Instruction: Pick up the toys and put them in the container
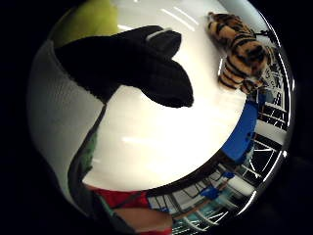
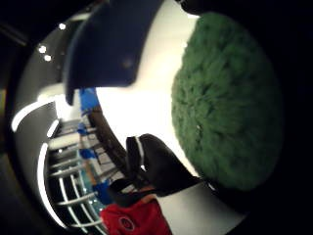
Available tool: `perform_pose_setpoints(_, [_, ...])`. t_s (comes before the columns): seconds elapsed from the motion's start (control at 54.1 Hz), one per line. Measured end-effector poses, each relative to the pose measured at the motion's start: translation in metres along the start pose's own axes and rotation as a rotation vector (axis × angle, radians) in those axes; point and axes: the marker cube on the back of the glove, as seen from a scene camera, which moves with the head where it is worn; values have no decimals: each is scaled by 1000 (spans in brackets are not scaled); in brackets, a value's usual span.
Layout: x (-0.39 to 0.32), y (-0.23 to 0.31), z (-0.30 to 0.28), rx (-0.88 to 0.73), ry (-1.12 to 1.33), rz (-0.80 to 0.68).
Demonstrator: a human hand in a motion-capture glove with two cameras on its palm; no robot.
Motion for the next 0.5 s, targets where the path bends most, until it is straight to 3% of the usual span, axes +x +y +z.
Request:
perform_pose_setpoints(0.277, [2,-4,1,-24,105,-1])
perform_pose_setpoints(0.499, [-7,-3,-4,63,163,-40])
